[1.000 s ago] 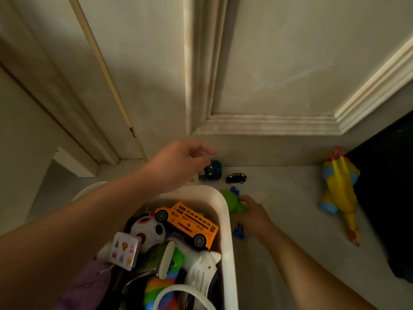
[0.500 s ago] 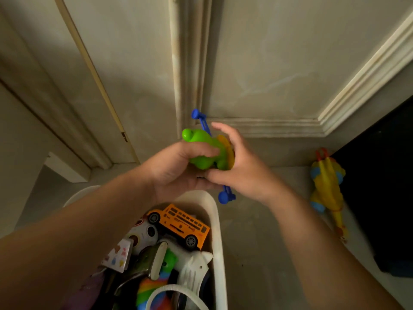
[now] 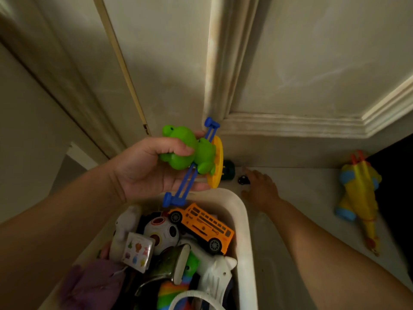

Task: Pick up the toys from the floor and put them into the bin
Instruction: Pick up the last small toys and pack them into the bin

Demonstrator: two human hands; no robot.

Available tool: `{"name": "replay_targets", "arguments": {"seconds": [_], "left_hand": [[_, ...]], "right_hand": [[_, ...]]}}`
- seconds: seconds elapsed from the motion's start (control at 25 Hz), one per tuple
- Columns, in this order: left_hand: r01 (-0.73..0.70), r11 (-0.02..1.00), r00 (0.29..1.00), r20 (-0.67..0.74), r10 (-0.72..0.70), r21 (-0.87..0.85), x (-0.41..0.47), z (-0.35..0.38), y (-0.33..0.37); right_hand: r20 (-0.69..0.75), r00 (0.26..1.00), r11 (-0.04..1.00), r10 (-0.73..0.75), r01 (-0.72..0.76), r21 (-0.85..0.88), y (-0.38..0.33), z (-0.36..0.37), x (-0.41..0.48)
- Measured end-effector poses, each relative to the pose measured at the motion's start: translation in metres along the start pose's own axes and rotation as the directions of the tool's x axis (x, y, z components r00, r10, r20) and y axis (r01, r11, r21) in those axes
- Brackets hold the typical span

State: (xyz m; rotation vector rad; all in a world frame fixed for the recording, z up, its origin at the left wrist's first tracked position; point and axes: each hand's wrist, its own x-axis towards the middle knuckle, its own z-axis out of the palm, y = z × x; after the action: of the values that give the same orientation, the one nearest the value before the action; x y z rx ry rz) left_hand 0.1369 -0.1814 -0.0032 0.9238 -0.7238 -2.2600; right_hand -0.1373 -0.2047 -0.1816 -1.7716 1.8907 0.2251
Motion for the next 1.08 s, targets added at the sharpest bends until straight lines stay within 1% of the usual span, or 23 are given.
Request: {"name": "replay_targets", "arguments": {"seconds": [0.08, 0.12, 0.16, 0.2, 0.24, 0.28, 0.32, 0.36, 0.4, 0.44, 0.48, 0.52, 0.6, 0.68, 0.72, 0.76, 0.8, 0.84, 0.88, 0.92, 1.0, 1.04, 1.08], "left_hand": [[0.013, 1.000, 1.000, -0.010, -0.013, -0.018, -0.003, -0.006, -0.003], [0.016, 0.999, 1.000, -0.011, -0.016, -0.028, -0.004, -0.007, -0.003], [0.015, 0.999, 1.000, -0.011, -0.016, -0.041, -0.006, -0.010, -0.003], [0.012, 0.999, 1.000, -0.011, -0.013, -0.052, -0.007, -0.011, -0.003], [0.009, 0.998, 1.000, -0.010, -0.010, -0.058, -0.008, -0.013, -0.002], [0.007, 0.998, 1.000, -0.008, -0.007, -0.060, -0.010, -0.015, -0.001], [0.003, 0.998, 1.000, -0.008, -0.004, -0.058, -0.011, -0.017, 0.000], [0.000, 0.999, 1.000, -0.013, -0.001, -0.054, -0.013, -0.018, 0.001], [-0.002, 0.999, 1.000, -0.020, 0.001, -0.052, -0.015, -0.019, 0.000], [-0.001, 0.999, 1.000, -0.029, -0.001, -0.051, -0.017, -0.019, 0.000], [0.002, 0.998, 0.999, -0.034, -0.004, -0.056, -0.018, -0.019, 0.000], [0.004, 0.998, 0.999, -0.035, -0.006, -0.057, -0.020, -0.018, 0.000], [0.004, 0.998, 1.000, -0.010, -0.004, -0.058, -0.027, -0.020, 0.000], [0.025, 0.998, 0.999, 0.034, -0.023, -0.061, -0.038, -0.022, -0.001], [0.051, 0.998, 0.998, 0.051, -0.049, -0.040, -0.046, -0.025, -0.001], [0.081, 0.997, 0.995, 0.055, -0.081, 0.006, -0.056, -0.028, -0.002], [0.111, 0.991, 0.992, 0.047, -0.114, 0.072, -0.065, -0.030, -0.003], [0.141, 0.979, 0.989, 0.020, -0.145, 0.147, -0.074, -0.031, -0.005], [0.168, 0.959, 0.986, -0.025, -0.167, 0.226, -0.082, -0.031, -0.007], [0.192, 0.933, 0.981, -0.087, -0.174, 0.303, -0.089, -0.028, -0.010], [0.201, 0.887, 0.972, -0.196, -0.128, 0.416, -0.105, -0.016, -0.016], [0.182, 0.877, 0.970, -0.226, -0.087, 0.444, -0.111, -0.008, -0.018], [0.158, 0.870, 0.968, -0.248, -0.042, 0.468, -0.118, 0.000, -0.018]], "right_hand": [[-0.050, 0.999, 1.000, 0.012, -0.013, -0.019, -0.002, 0.015, -0.001], [-0.095, 0.995, 0.999, 0.038, -0.038, 0.000, -0.004, 0.021, -0.004], [-0.153, 0.986, 0.996, 0.072, -0.063, 0.062, -0.008, 0.024, -0.006], [-0.232, 0.967, 0.984, 0.106, -0.069, 0.161, -0.014, 0.023, -0.005], [-0.319, 0.939, 0.965, 0.127, -0.042, 0.258, -0.023, 0.019, -0.004], [-0.404, 0.908, 0.951, 0.110, 0.021, 0.307, -0.032, 0.013, 0.000], [-0.446, 0.894, 0.954, 0.044, 0.095, 0.285, -0.043, 0.007, 0.004], [-0.417, 0.907, 0.963, -0.061, 0.163, 0.214, -0.054, 0.002, 0.009], [-0.324, 0.934, 0.968, -0.154, 0.207, 0.138, -0.062, 0.000, 0.013], [-0.200, 0.959, 0.975, -0.199, 0.215, 0.063, -0.068, 0.001, 0.016], [-0.096, 0.975, 0.979, -0.202, 0.203, -0.005, -0.070, 0.005, 0.019], [-0.033, 0.984, 0.983, -0.175, 0.173, -0.054, -0.069, 0.010, 0.021], [0.020, 0.997, 0.994, -0.073, 0.075, -0.075, -0.059, 0.022, 0.021], [0.021, 0.999, 0.997, -0.036, 0.037, -0.068, -0.048, 0.026, 0.014], [0.024, 0.999, 0.999, -0.046, 0.046, -0.008, -0.045, 0.023, 0.007], [0.022, 0.997, 0.992, -0.070, 0.067, 0.108, -0.045, 0.016, -0.002], [-0.010, 0.995, 0.960, -0.095, 0.094, 0.263, -0.048, 0.006, -0.012], [-0.078, 0.992, 0.899, -0.101, 0.125, 0.420, -0.052, -0.009, -0.026], [-0.162, 0.983, 0.828, -0.083, 0.158, 0.538, -0.059, -0.029, -0.043], [-0.246, 0.968, 0.770, -0.057, 0.199, 0.606, -0.068, -0.051, -0.063], [-0.391, 0.919, 0.728, -0.053, 0.303, 0.615, -0.092, -0.094, -0.110], [-0.437, 0.898, 0.709, -0.056, 0.344, 0.616, -0.102, -0.110, -0.131], [-0.451, 0.891, 0.682, -0.060, 0.366, 0.633, -0.110, -0.119, -0.151]]}}
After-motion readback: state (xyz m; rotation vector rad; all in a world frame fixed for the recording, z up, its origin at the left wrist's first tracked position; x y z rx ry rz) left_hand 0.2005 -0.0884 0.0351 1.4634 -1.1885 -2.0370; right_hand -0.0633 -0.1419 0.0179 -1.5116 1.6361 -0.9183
